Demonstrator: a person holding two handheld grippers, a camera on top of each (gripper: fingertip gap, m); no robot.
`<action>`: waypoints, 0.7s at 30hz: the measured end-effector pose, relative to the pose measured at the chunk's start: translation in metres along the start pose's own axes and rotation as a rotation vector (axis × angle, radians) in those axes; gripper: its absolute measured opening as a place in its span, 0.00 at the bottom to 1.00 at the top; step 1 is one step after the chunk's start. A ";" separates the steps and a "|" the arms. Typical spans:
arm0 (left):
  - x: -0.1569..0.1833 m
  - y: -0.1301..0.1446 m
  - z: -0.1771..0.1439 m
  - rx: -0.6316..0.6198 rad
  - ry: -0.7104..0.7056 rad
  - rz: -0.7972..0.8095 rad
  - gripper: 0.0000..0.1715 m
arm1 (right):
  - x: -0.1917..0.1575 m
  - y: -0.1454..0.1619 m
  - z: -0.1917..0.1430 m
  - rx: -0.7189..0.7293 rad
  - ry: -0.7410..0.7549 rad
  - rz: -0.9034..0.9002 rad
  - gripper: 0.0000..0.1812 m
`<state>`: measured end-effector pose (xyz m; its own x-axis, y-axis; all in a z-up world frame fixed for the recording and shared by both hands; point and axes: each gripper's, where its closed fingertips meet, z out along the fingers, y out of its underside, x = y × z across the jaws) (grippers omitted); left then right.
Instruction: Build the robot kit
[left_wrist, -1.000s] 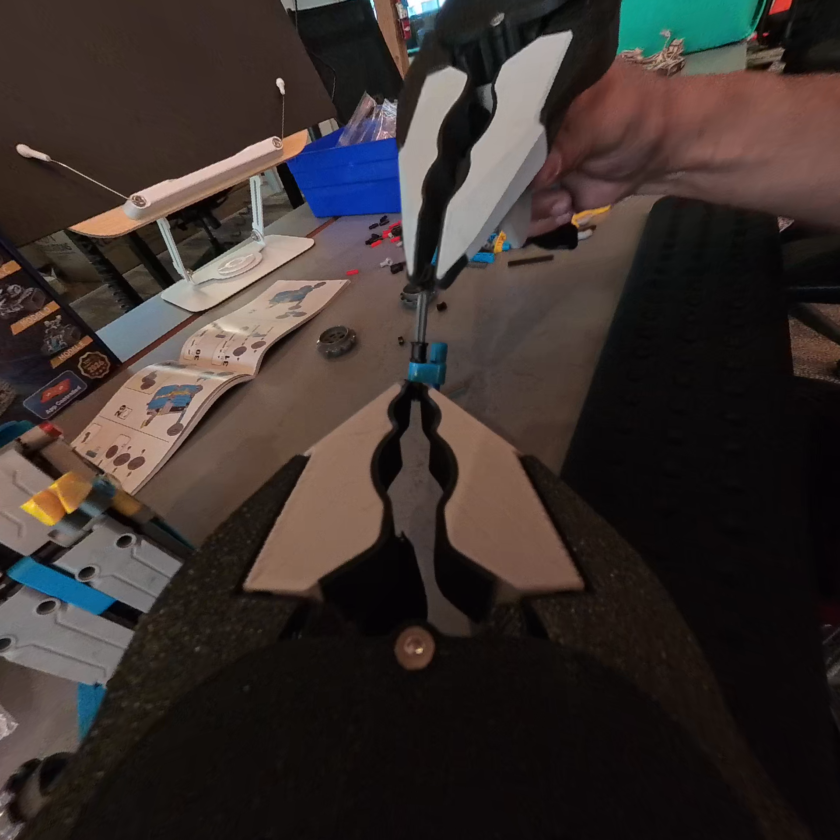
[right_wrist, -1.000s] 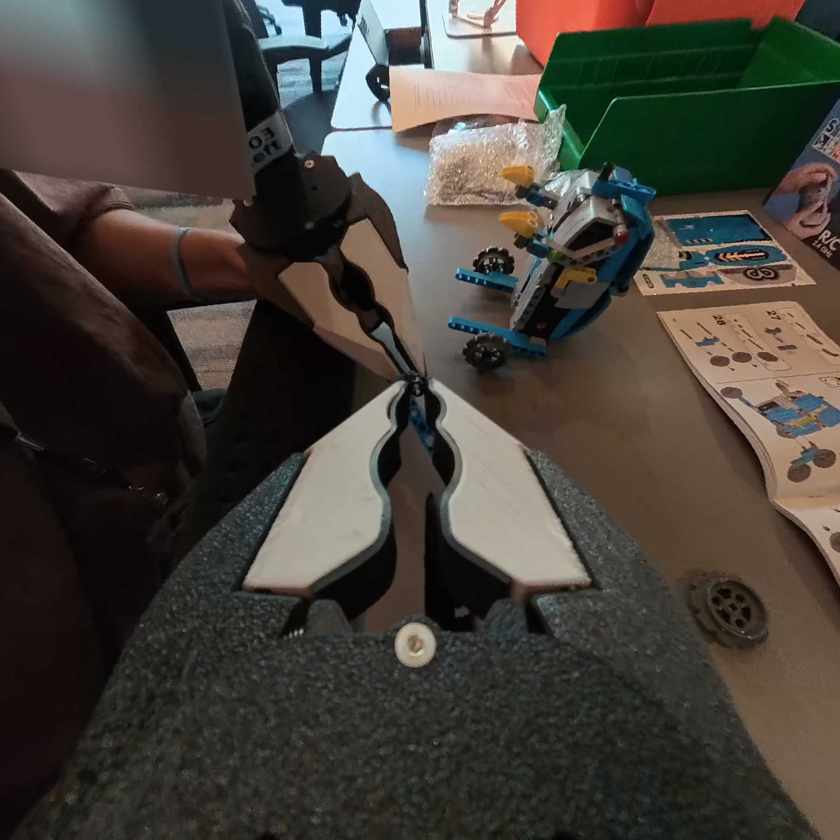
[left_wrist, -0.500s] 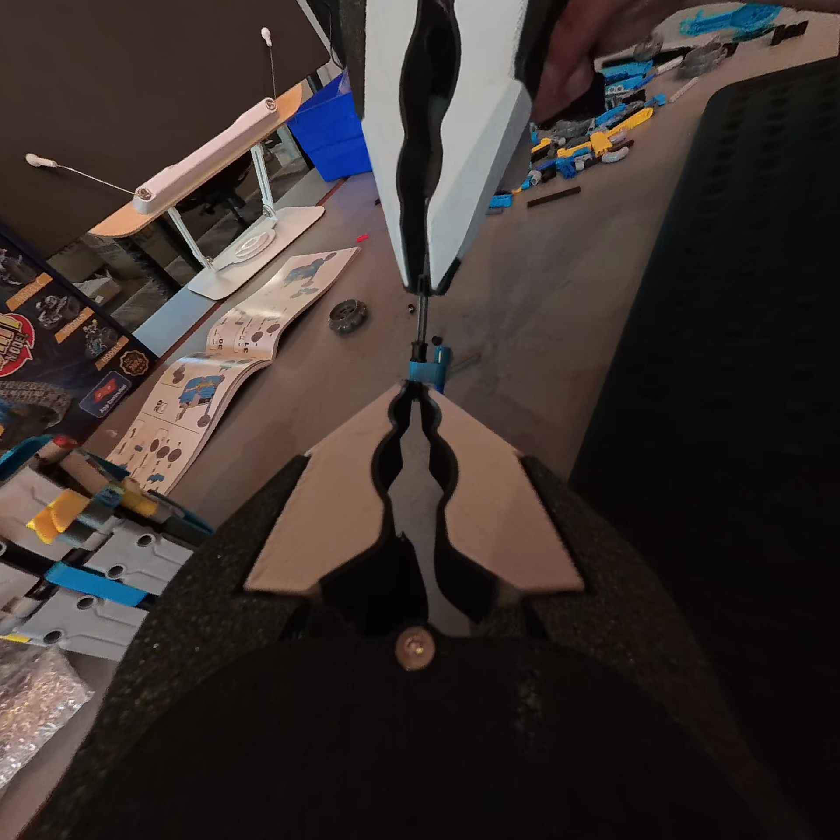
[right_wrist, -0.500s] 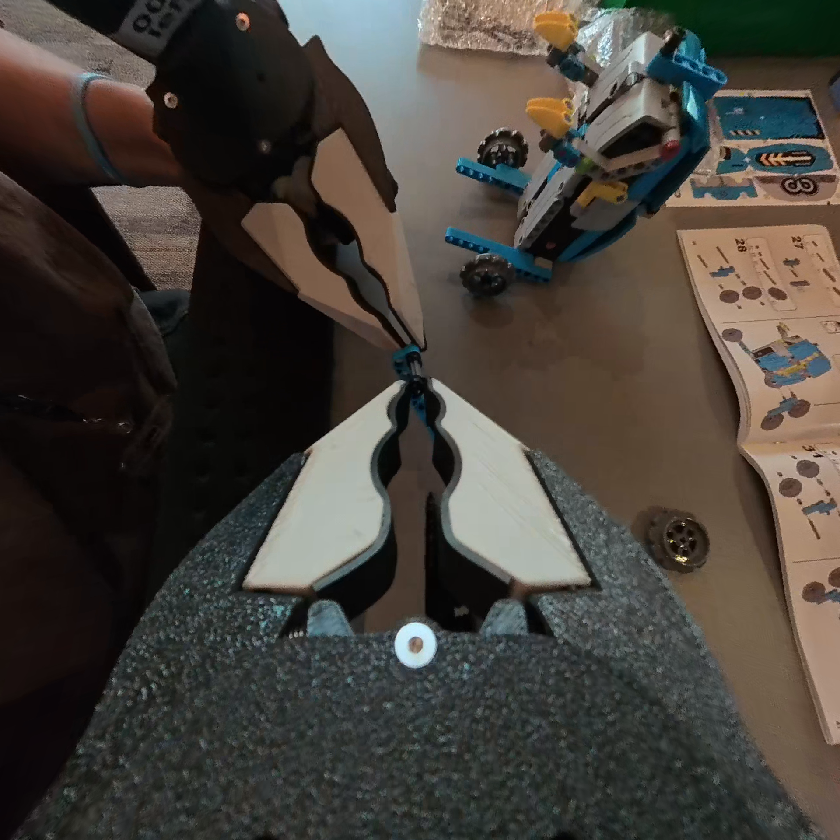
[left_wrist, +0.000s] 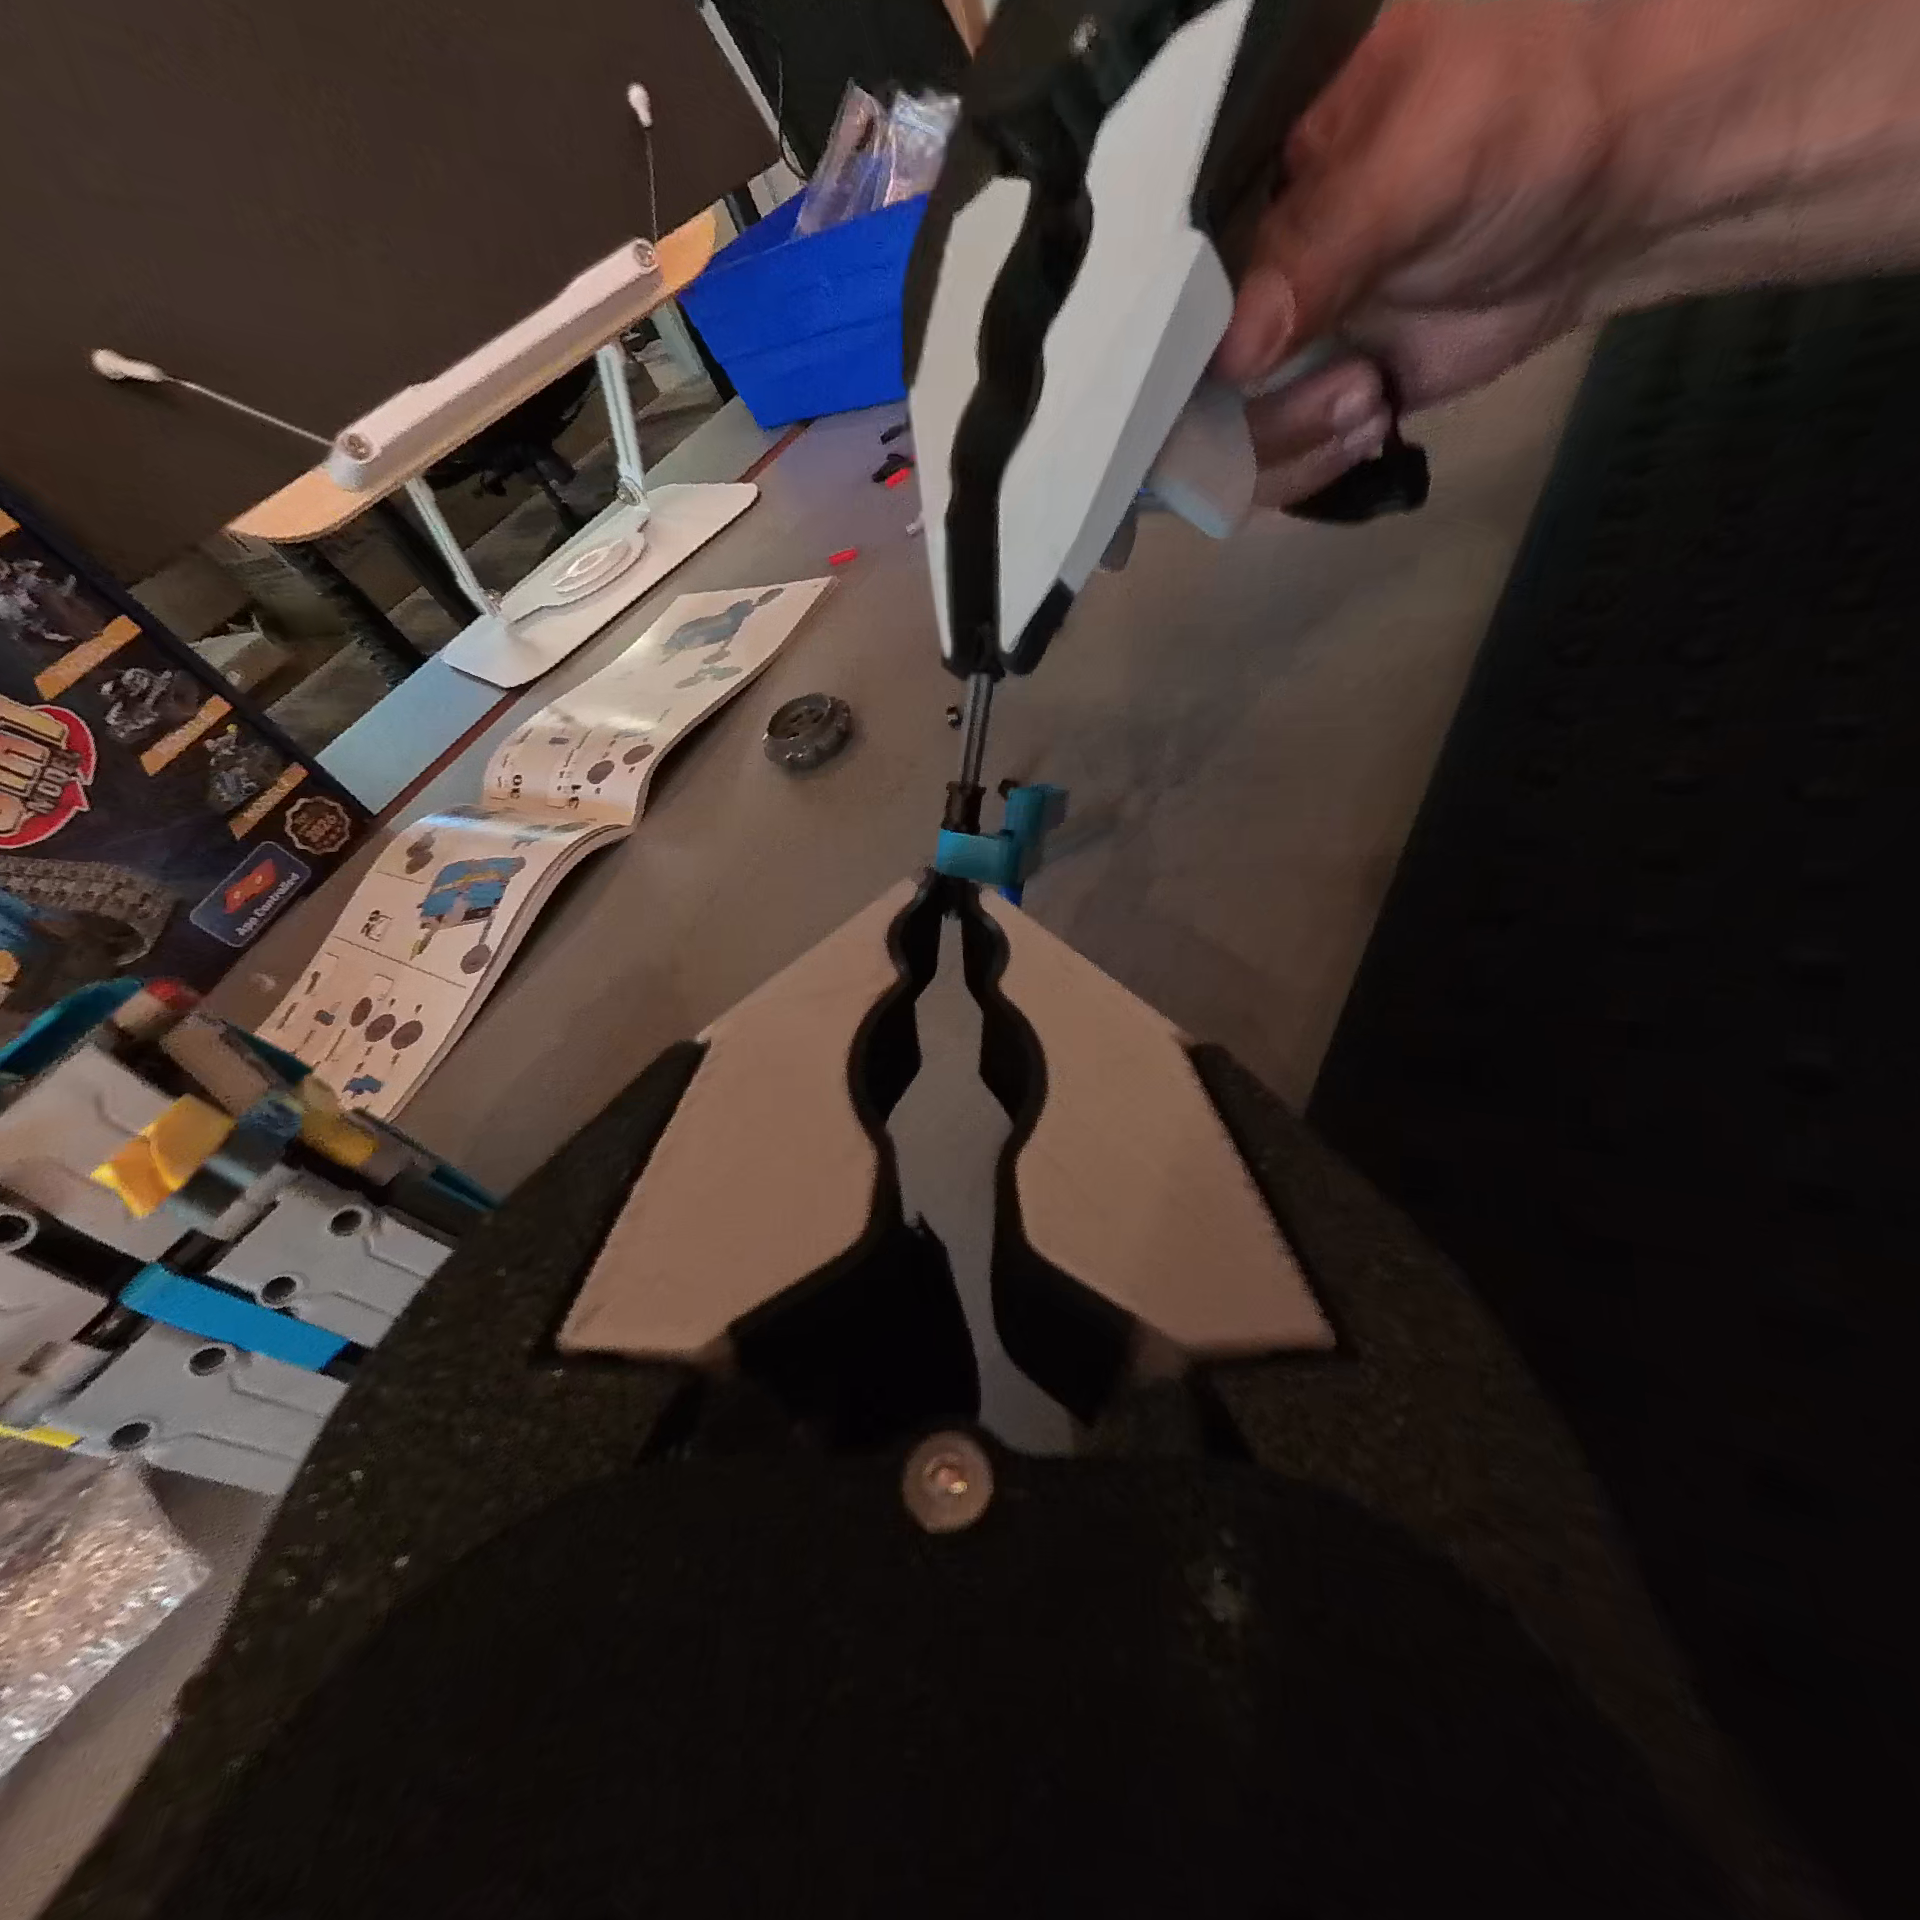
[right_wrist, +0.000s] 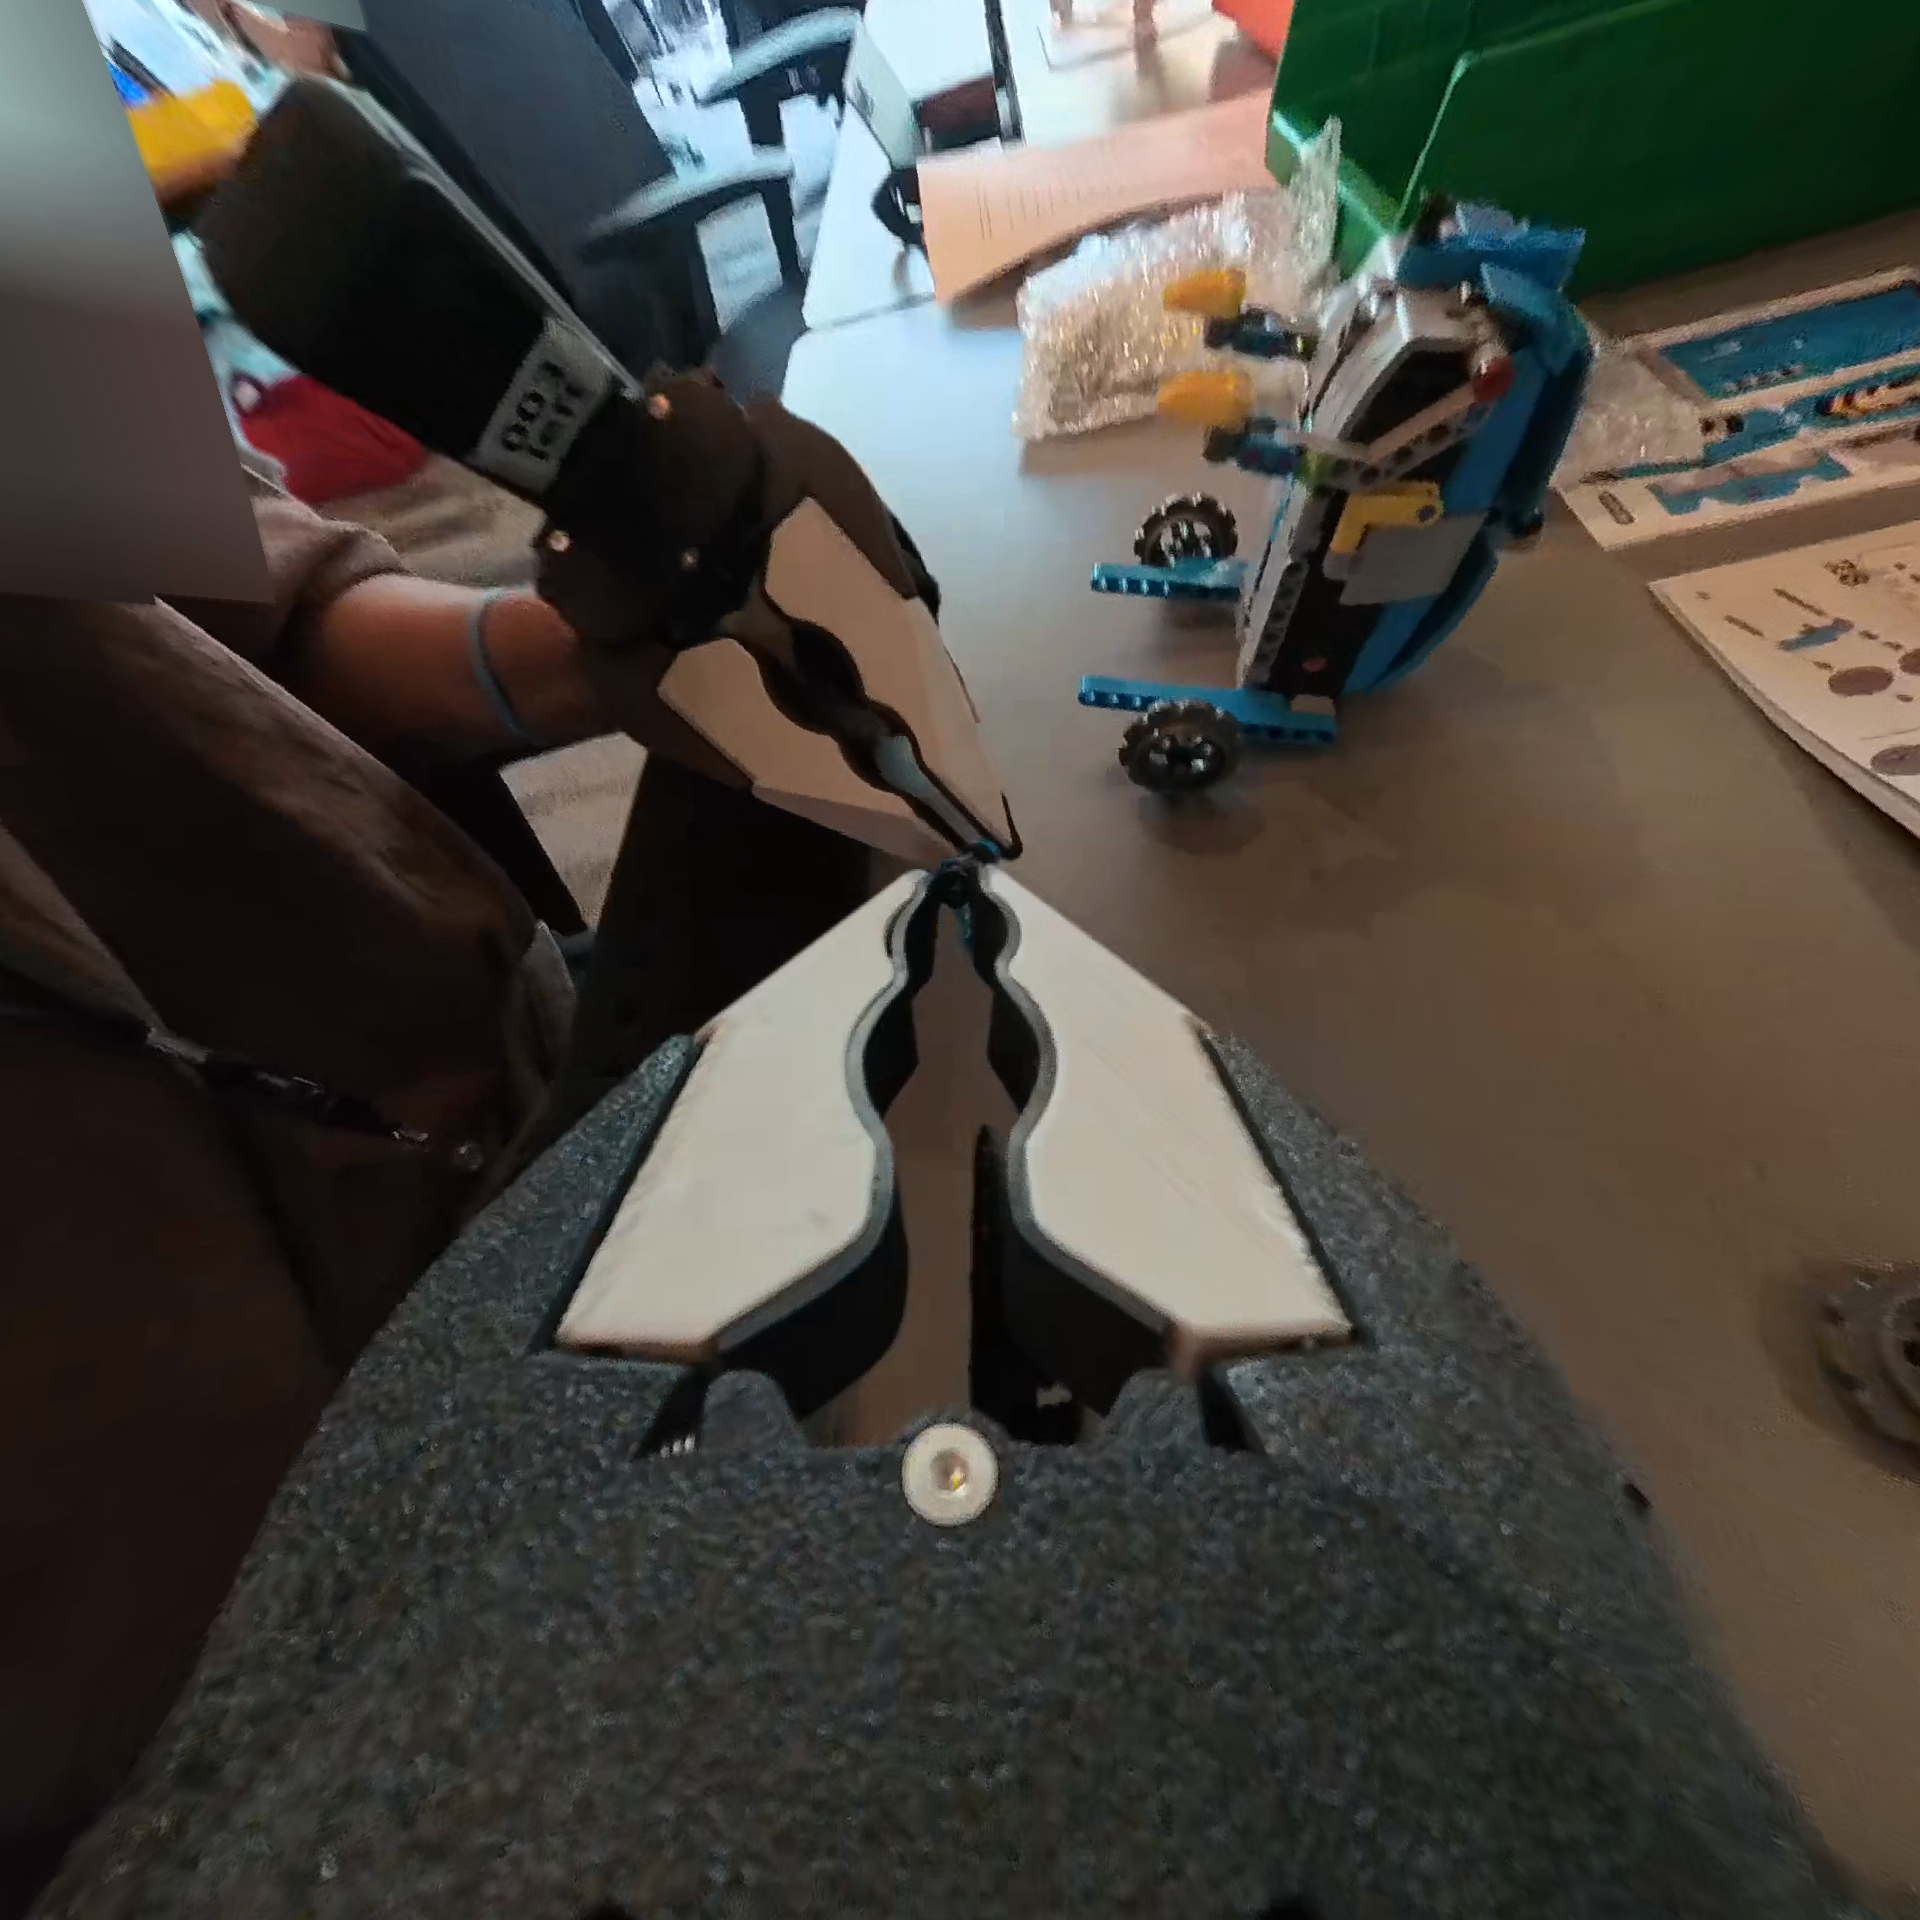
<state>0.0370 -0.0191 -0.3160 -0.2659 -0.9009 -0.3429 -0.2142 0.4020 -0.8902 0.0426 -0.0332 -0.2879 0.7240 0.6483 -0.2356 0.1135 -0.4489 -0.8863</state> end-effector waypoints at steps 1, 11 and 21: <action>-0.001 -0.001 -0.001 0.009 0.004 -0.015 0.01 | 0.000 -0.001 0.000 0.028 -0.002 -0.002 0.04; -0.003 0.006 0.003 -0.044 -0.055 0.057 0.01 | 0.006 0.004 0.002 -0.065 0.093 -0.058 0.03; -0.004 0.017 0.007 -0.142 -0.154 0.228 0.01 | 0.009 0.017 0.005 -0.209 0.171 -0.186 0.04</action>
<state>0.0409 -0.0098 -0.3313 -0.1791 -0.7944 -0.5804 -0.2973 0.6060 -0.7378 0.0478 -0.0316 -0.3076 0.7797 0.6260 0.0089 0.3787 -0.4603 -0.8029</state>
